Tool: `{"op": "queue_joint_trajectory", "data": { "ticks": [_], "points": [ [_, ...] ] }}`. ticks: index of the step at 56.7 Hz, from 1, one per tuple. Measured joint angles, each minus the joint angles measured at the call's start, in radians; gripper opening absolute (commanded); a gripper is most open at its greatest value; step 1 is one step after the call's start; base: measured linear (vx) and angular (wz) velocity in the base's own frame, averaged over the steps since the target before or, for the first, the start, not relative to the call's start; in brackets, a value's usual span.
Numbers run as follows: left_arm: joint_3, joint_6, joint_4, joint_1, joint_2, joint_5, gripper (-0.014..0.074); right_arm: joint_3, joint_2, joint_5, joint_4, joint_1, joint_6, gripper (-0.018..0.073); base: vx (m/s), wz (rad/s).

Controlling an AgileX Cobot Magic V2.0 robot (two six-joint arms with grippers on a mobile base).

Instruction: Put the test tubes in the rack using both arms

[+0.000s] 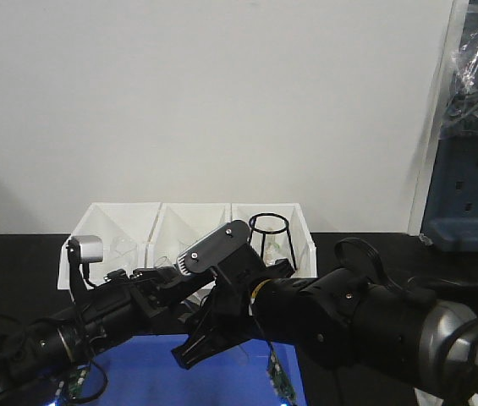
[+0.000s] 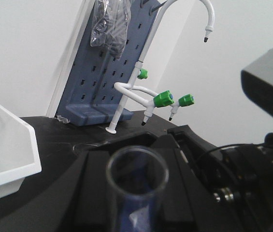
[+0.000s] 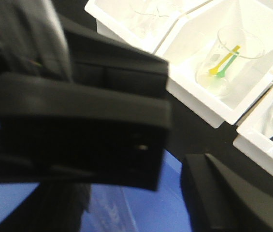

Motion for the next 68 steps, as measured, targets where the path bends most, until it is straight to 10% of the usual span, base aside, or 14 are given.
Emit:
{"op": "queue_joint_trajectory", "data": {
  "ticks": [27,51,68],
  "points": [
    [-0.001,0.0,0.005,0.0,0.0,0.0,0.0132,0.0,0.0,-0.014,0.0,0.037,-0.006,-0.0015,0.0,0.0],
    [-0.001,0.0,0.004,0.0,0.0,0.0,0.0478,0.0,0.0,-0.009,0.0,0.029,-0.001,-0.0011,0.0,0.0],
    [-0.001,0.0,-0.023,0.0,0.0,0.0,0.0501,0.0,0.0,-0.006,0.001,-0.019,0.004,-0.0011,0.0,0.0]
  ]
}}
